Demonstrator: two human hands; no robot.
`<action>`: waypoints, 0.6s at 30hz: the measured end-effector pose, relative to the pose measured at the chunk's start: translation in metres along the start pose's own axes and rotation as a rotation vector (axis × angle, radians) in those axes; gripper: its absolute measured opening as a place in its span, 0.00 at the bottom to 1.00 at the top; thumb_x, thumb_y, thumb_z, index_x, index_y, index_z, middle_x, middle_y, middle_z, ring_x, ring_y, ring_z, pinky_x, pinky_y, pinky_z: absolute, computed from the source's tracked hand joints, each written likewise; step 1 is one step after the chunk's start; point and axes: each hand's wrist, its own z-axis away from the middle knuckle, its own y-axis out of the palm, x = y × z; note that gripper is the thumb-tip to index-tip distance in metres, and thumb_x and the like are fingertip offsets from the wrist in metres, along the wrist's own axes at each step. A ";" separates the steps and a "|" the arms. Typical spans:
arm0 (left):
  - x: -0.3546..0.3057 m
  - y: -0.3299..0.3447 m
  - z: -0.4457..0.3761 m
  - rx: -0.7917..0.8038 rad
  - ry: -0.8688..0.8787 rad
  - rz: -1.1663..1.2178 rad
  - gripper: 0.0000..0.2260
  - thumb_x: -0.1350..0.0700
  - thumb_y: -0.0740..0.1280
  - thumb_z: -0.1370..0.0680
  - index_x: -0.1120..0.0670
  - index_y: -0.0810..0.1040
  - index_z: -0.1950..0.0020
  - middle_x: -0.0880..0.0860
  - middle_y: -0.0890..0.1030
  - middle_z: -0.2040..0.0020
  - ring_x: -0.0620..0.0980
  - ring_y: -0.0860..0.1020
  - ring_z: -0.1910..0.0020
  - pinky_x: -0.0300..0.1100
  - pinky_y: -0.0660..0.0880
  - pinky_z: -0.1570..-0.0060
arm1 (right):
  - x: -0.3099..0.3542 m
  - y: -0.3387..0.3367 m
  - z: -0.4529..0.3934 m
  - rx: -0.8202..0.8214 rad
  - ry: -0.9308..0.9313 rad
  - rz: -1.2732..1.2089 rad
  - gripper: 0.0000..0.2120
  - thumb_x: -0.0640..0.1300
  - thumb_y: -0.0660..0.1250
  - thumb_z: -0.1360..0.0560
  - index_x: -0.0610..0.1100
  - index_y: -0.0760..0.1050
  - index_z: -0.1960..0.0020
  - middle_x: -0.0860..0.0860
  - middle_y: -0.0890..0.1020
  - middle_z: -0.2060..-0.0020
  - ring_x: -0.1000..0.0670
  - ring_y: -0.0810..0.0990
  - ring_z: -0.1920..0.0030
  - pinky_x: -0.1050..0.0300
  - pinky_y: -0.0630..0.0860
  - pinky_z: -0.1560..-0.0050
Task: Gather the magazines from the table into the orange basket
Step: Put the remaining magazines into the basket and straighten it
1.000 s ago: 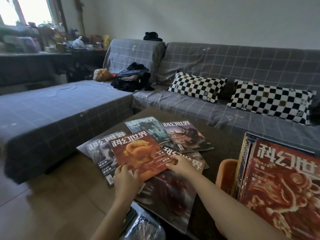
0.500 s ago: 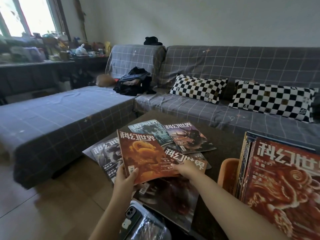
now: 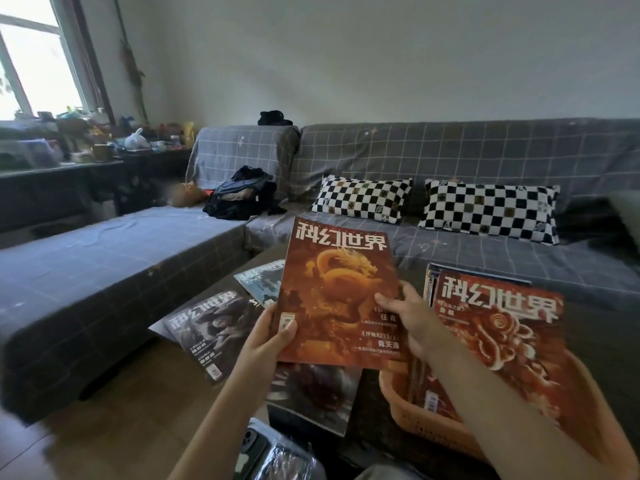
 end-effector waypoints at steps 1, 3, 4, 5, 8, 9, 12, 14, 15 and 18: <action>0.001 0.011 0.000 0.023 0.006 -0.014 0.20 0.54 0.70 0.29 0.49 0.75 0.38 0.52 0.84 0.47 0.53 0.83 0.51 0.42 0.80 0.60 | 0.005 -0.010 0.009 -0.017 -0.029 -0.013 0.21 0.39 0.69 0.28 0.49 0.67 0.39 0.41 0.83 0.52 0.42 0.84 0.57 0.49 0.80 0.62; 0.003 0.033 -0.001 0.061 0.014 -0.030 0.20 0.54 0.70 0.29 0.50 0.75 0.38 0.53 0.84 0.47 0.52 0.83 0.50 0.40 0.79 0.60 | 0.013 -0.031 0.025 -0.051 -0.086 -0.032 0.21 0.39 0.69 0.27 0.52 0.66 0.39 0.43 0.83 0.51 0.42 0.84 0.56 0.48 0.80 0.60; 0.004 0.044 -0.001 0.076 0.014 -0.034 0.19 0.54 0.71 0.29 0.51 0.76 0.39 0.54 0.83 0.46 0.52 0.83 0.51 0.40 0.79 0.61 | 0.017 -0.042 0.034 -0.067 -0.111 -0.041 0.22 0.38 0.69 0.27 0.53 0.66 0.39 0.43 0.83 0.50 0.42 0.84 0.54 0.46 0.81 0.58; 0.005 0.055 -0.002 0.092 0.013 -0.045 0.19 0.53 0.71 0.29 0.51 0.77 0.39 0.55 0.83 0.47 0.52 0.83 0.51 0.41 0.79 0.61 | 0.020 -0.053 0.042 -0.083 -0.129 -0.050 0.22 0.39 0.69 0.27 0.54 0.66 0.39 0.43 0.82 0.50 0.42 0.84 0.53 0.44 0.80 0.56; 0.013 0.088 -0.005 0.153 -0.002 -0.102 0.21 0.50 0.71 0.28 0.52 0.75 0.37 0.55 0.83 0.46 0.53 0.83 0.50 0.42 0.79 0.60 | 0.027 -0.086 0.063 -0.146 -0.158 -0.043 0.21 0.40 0.70 0.28 0.57 0.66 0.42 0.43 0.82 0.49 0.41 0.83 0.52 0.40 0.80 0.52; 0.017 0.100 -0.008 0.170 -0.018 -0.121 0.21 0.51 0.71 0.27 0.51 0.74 0.35 0.54 0.82 0.44 0.53 0.83 0.49 0.44 0.80 0.59 | 0.028 -0.096 0.069 -0.170 -0.163 -0.045 0.21 0.40 0.69 0.28 0.57 0.66 0.41 0.43 0.82 0.49 0.41 0.83 0.52 0.39 0.79 0.52; 0.033 0.134 -0.017 0.168 -0.069 -0.202 0.19 0.55 0.68 0.23 0.48 0.71 0.33 0.53 0.81 0.43 0.51 0.83 0.49 0.48 0.81 0.58 | 0.029 -0.126 0.086 -0.235 -0.153 -0.052 0.25 0.40 0.69 0.27 0.60 0.63 0.38 0.43 0.81 0.48 0.41 0.84 0.54 0.42 0.80 0.56; 0.046 0.154 -0.023 0.149 -0.105 -0.253 0.16 0.56 0.67 0.22 0.46 0.71 0.36 0.51 0.80 0.45 0.48 0.83 0.51 0.43 0.81 0.61 | 0.025 -0.144 0.093 -0.294 -0.123 -0.025 0.26 0.40 0.68 0.26 0.61 0.62 0.38 0.42 0.81 0.49 0.40 0.84 0.56 0.42 0.80 0.57; 0.054 0.163 -0.025 0.144 -0.121 -0.276 0.15 0.57 0.67 0.22 0.46 0.71 0.37 0.50 0.81 0.45 0.47 0.83 0.52 0.42 0.81 0.61 | 0.022 -0.153 0.096 -0.337 -0.107 0.005 0.26 0.40 0.68 0.26 0.61 0.62 0.37 0.41 0.81 0.49 0.39 0.84 0.56 0.40 0.80 0.56; 0.078 0.182 -0.030 0.137 -0.091 -0.468 0.16 0.60 0.67 0.22 0.48 0.72 0.35 0.50 0.80 0.43 0.48 0.80 0.47 0.46 0.79 0.50 | 0.010 -0.174 0.099 -0.465 -0.061 0.140 0.26 0.42 0.67 0.25 0.57 0.60 0.34 0.45 0.78 0.46 0.42 0.83 0.54 0.42 0.80 0.55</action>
